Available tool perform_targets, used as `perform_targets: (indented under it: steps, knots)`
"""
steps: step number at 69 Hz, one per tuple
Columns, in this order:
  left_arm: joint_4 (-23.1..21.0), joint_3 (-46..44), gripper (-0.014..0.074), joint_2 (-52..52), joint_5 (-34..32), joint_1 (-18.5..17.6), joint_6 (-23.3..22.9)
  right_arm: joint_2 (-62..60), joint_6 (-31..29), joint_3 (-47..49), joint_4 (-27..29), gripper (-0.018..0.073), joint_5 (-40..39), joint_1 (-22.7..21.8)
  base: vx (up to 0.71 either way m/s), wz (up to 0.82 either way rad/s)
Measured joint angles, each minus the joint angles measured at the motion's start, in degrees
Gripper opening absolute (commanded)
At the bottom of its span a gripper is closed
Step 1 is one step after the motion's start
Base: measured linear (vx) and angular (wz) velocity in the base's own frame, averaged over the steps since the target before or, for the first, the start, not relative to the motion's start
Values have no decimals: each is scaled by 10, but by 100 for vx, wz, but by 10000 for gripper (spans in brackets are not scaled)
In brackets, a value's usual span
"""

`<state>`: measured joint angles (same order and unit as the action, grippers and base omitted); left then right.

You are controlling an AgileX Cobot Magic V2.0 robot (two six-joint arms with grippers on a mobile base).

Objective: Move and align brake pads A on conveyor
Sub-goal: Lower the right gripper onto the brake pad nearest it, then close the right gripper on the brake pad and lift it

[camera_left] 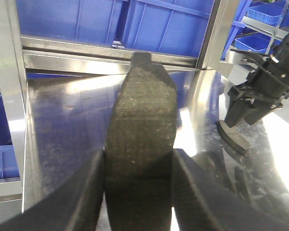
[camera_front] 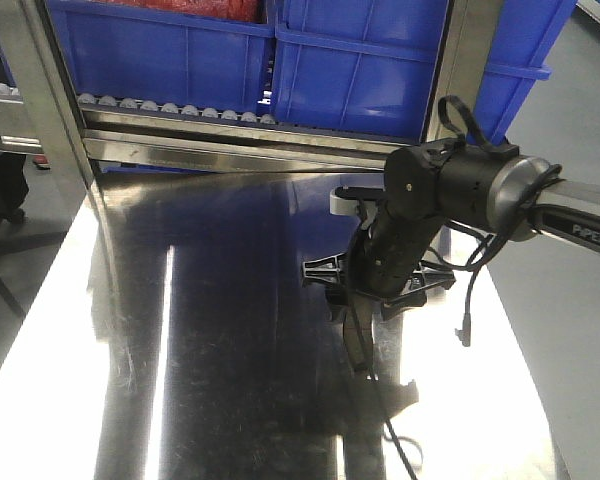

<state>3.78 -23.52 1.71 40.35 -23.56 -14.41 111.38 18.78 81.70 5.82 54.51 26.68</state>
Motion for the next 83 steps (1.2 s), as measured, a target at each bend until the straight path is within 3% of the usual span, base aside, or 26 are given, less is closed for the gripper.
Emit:
perform_targets:
  steps: [16, 26, 41, 57, 70, 83]
  knots:
    - [0, 0, -6, 0, 0, 0, 0, 27, 17, 1, -3, 470, -2, 3, 0, 0]
    - [0, 0, -6, 0, 0, 0, 0, 42, 18, 1, -5, 395, -7, 3, 0, 0]
    - [0, 0, -6, 0, 0, 0, 0, 54, 18, 2, -9, 233, -10, 3, 0, 0]
    - [0, 0, -6, 0, 0, 0, 0, 54, 0, 5, -8, -17, -12, 2, 0, 0]
    - [0, 0, -6, 0, 0, 0, 0, 46, -25, 3, 0, -9, -12, -19, 0, 0]
    - [0, 0, -6, 0, 0, 0, 0, -25, -65, -40, -3, -6, -31, -71, 0, 0]
